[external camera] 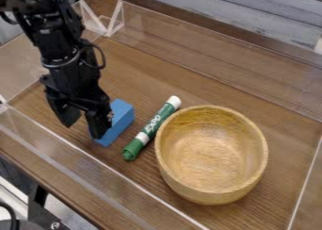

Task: Put the blue block in the brown bowl

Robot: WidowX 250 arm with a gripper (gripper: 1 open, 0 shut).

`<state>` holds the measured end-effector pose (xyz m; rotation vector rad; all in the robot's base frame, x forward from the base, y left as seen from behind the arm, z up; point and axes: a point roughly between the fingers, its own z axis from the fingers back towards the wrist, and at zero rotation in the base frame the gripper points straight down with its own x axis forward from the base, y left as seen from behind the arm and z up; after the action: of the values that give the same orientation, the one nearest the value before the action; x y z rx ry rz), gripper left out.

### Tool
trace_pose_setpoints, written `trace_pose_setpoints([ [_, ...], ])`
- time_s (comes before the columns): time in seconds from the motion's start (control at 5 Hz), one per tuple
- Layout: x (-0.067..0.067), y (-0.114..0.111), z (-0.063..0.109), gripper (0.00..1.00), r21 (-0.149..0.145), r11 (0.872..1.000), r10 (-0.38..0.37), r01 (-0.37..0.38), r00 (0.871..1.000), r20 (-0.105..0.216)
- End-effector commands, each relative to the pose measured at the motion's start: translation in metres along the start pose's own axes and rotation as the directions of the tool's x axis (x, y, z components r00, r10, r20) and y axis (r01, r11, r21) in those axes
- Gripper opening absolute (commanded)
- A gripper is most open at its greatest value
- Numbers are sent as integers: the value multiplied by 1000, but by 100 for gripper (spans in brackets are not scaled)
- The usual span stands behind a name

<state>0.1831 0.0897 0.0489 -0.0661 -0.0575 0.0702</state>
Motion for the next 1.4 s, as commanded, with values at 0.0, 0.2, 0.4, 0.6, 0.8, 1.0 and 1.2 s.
trace_pose_setpoints([
  [0.0, 7, 1, -1, 100, 6, 1000, -4, 4, 999, 32],
  [0.2, 8, 0, -6, 100, -1, 1000, -7, 7, 999, 36],
  [0.4, 10, -1, -11, 100, -7, 1000, -8, 9, 999, 40],
  [0.6, 12, 0, -15, 100, -13, 1000, -10, 10, 999, 45],
  [0.8, 15, 0, -19, 100, -18, 1000, -11, 12, 999, 51],
  [1.0, 17, 0, -21, 100, -23, 1000, -11, 12, 998, 55],
  [1.2, 19, 0, -22, 100, -27, 1000, -9, 11, 998, 58],
])
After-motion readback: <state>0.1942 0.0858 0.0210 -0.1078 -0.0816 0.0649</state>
